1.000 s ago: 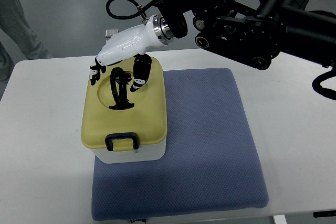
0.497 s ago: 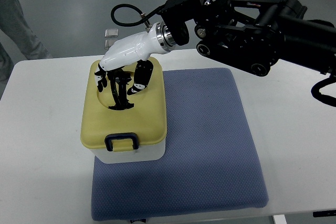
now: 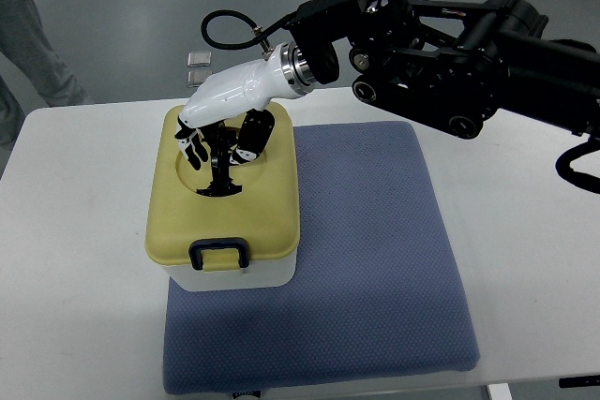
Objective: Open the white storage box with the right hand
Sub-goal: 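Close the right hand fingers around the black handle on the yellow lid, then lift the yellow lid off the box with the right hand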
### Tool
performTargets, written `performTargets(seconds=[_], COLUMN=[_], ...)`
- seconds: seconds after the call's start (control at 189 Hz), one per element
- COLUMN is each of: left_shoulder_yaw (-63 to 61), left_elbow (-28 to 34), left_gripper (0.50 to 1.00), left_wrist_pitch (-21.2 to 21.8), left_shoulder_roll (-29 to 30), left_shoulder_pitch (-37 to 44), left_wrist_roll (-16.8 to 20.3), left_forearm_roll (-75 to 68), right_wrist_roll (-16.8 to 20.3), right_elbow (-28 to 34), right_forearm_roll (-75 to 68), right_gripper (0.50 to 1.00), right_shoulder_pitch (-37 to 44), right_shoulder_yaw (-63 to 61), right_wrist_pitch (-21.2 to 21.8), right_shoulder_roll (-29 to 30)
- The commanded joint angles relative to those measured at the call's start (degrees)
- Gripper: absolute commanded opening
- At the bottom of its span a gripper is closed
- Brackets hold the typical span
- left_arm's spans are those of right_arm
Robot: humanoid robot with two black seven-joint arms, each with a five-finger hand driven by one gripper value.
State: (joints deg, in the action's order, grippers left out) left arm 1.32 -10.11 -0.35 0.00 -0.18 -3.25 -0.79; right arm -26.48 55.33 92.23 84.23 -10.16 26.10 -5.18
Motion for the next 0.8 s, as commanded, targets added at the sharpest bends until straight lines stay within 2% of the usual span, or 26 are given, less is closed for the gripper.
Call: performTargets(seconds=[0.0,0.09,0.164,0.212,0.794], left_shoulder_yaw=[0.0,-0.1,0.0,0.0,0.0], left_elbow=[0.0,0.0,0.0,0.0,0.0], left_gripper=[1.0,1.0,1.0,1.0,1.0], left_wrist_pitch=[0.0,0.0,0.0,0.0,0.0], left_shoulder_roll=[0.0,0.0,0.0,0.0,0.0], left_shoulder_pitch=[0.0,0.0,0.0,0.0,0.0], left_wrist_roll=[0.0,0.0,0.0,0.0,0.0], left_forearm_roll=[0.0,0.0,0.0,0.0,0.0], right_wrist_roll=[-0.1,-0.1,-0.3,-0.4,-0.6], right_elbow=[0.0,0.0,0.0,0.0,-0.4], right_forearm_roll=[0.0,-0.1,-0.2,-0.3,-2.6], right_gripper=[0.57,0.564,0.537,0.5,0.5], right_shoulder_pitch=[0.1,0.1,0.1,0.1,1.8], right_shoulder_yaw=[-0.2,-0.4,-0.6,-0.7,-4.7], right_wrist_pitch=[0.1,0.1,0.4,0.4,0.4], right_shoulder_roll=[0.1,0.5,0.7,0.7,-1.5])
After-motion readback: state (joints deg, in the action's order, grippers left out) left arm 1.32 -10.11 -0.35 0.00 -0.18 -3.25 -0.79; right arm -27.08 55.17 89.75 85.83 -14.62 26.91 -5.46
